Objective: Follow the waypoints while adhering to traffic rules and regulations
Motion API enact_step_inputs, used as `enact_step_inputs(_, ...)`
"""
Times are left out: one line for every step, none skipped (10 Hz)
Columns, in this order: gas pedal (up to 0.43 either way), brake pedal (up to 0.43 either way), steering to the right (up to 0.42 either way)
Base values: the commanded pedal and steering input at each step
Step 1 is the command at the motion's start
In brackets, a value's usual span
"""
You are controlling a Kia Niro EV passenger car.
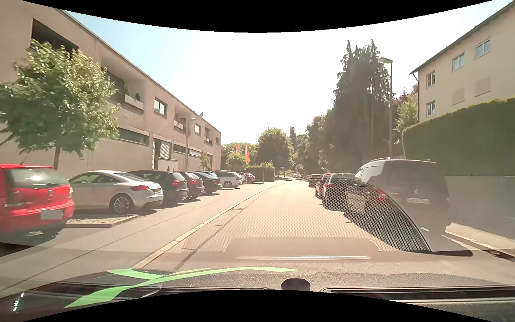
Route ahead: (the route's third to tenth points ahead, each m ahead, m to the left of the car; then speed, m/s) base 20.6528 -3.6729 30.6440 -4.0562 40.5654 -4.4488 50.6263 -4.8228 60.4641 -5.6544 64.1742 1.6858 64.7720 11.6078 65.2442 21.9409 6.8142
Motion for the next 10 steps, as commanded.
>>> enact_step_inputs(0.110, 0.000, 0.020)
enact_step_inputs(0.110, 0.000, 0.020)
enact_step_inputs(0.110, 0.000, 0.021)
enact_step_inputs(0.110, 0.000, 0.021)
enact_step_inputs(0.110, 0.000, 0.021)
enact_step_inputs(0.110, 0.000, 0.019)
enact_step_inputs(0.110, 0.000, 0.017)
enact_step_inputs(0.110, 0.000, 0.017)
enact_step_inputs(0.110, 0.000, 0.017)
enact_step_inputs(0.110, 0.000, 0.017)
